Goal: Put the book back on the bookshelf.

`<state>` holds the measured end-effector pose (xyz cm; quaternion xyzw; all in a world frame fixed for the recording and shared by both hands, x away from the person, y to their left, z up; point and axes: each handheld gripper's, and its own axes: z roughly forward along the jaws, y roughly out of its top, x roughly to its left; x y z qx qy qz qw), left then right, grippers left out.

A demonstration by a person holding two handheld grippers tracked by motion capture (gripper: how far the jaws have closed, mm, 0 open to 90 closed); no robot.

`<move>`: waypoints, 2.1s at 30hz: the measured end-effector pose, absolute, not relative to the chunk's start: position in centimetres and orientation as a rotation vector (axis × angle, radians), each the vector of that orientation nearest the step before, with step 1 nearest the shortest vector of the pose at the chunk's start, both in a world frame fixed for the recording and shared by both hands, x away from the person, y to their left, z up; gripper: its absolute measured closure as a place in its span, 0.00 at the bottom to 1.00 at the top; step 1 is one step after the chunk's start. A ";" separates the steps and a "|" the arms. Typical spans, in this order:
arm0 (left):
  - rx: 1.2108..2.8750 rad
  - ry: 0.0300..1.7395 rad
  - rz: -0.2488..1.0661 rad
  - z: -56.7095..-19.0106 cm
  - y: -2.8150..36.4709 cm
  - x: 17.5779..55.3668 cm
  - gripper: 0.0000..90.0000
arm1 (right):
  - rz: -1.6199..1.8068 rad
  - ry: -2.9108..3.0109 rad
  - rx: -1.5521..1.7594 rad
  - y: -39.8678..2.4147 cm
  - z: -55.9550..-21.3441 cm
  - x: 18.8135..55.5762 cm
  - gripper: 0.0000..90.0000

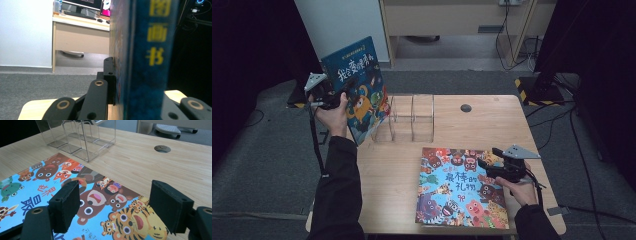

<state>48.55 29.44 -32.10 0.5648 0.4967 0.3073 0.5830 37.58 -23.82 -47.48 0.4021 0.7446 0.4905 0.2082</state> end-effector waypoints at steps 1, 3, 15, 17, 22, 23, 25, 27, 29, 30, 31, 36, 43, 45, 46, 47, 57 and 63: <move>1.319 1.165 0.719 -32.2 29.3 48.7 0.92 | 1.367 2.072 1.123 -23.8 -47.5 37.6 0.27; 1.324 1.172 0.725 -32.5 29.0 48.9 0.92 | 1.367 2.078 1.123 -23.8 -47.5 37.5 0.27; 1.303 1.190 0.724 -35.2 28.5 49.5 0.92 | 1.352 2.098 1.107 -23.5 -47.8 37.4 0.27; 1.293 1.193 0.721 -35.7 28.5 49.5 0.91 | 1.352 2.101 1.106 -23.4 -47.8 37.4 0.27; 1.281 1.200 0.716 -36.6 28.7 49.3 0.91 | 1.350 2.104 1.101 -23.4 -47.8 37.4 0.27; 1.280 1.199 0.712 -36.8 28.8 49.3 0.91 | 1.350 2.104 1.101 -23.4 -47.8 37.4 0.27; 1.274 1.204 0.700 -37.3 28.9 49.2 0.91 | 1.350 2.107 1.099 -23.4 -47.8 37.4 0.27; 1.277 1.214 0.687 -38.0 29.0 49.2 0.91 | 1.346 2.111 1.099 -23.3 -47.9 37.4 0.27; 1.286 1.216 0.678 -38.5 29.0 49.1 0.91 | 1.344 2.112 1.095 -23.3 -47.9 37.4 0.27; 1.292 1.214 0.675 -38.8 29.0 49.0 0.91 | 1.344 2.114 1.094 -23.3 -47.9 37.4 0.27; 1.288 1.207 0.672 -39.0 29.0 48.8 0.91 | 1.344 2.113 1.092 -23.3 -47.9 37.4 0.27; 1.286 1.196 0.658 -39.5 29.4 48.1 0.91 | 1.339 2.116 1.094 -23.2 -48.0 37.5 0.27; 1.337 1.166 0.647 -39.9 29.7 46.8 0.91 | 1.343 2.116 1.095 -23.0 -47.9 37.4 0.27; 1.354 1.171 0.643 -39.9 30.0 46.3 0.91 | 1.344 2.113 1.101 -23.1 -47.9 37.4 0.27; 1.362 1.173 0.645 -39.9 30.2 46.1 0.91 | 1.346 2.110 1.103 -23.1 -47.8 37.4 0.27; 1.374 1.178 0.654 -40.0 30.3 45.7 0.90 | 1.348 2.105 1.100 -23.2 -47.8 37.4 0.27; 1.387 1.168 0.655 -41.1 31.4 43.6 0.88 | 1.343 2.113 1.097 -23.0 -47.8 37.4 0.27; 1.356 1.149 0.667 -40.6 32.1 43.2 0.85 | 1.335 2.115 1.101 -22.9 -47.9 37.4 0.27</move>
